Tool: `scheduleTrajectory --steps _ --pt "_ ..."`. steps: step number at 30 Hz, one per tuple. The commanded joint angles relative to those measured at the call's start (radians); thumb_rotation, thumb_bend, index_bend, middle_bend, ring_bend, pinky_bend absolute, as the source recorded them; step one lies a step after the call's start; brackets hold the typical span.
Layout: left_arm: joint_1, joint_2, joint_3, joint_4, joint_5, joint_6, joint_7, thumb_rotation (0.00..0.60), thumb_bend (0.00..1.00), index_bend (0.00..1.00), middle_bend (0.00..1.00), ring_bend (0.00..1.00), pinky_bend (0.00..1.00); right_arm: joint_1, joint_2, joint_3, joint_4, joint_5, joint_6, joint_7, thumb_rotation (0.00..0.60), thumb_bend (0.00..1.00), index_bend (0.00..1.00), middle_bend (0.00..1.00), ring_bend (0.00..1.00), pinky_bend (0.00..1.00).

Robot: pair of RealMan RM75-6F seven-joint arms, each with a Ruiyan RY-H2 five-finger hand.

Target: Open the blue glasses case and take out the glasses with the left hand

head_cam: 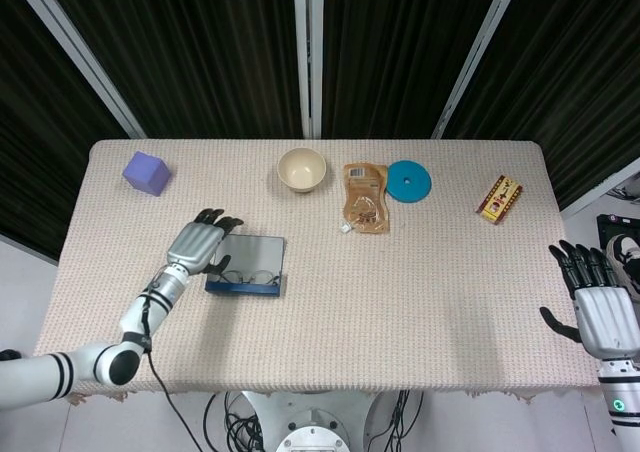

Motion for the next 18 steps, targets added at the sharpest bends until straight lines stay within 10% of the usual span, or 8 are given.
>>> scheduleTrajectory --steps 1,18 --pt "0.064 0.043 0.034 -0.081 0.125 0.081 -0.031 0.6 0.43 0.16 0.15 0.0 0.0 0.003 -0.003 0.0 0.002 -0.002 -0.004 0.0 0.6 0.16 0.01 0.05 0.0 0.0" --pt "0.085 -0.15 0.088 0.07 0.212 0.087 0.115 0.6 0.18 0.09 0.06 0.0 0.0 -0.005 -0.002 -0.004 -0.005 -0.018 0.014 0.004 0.6 0.16 0.02 0.05 0.0 0.0"
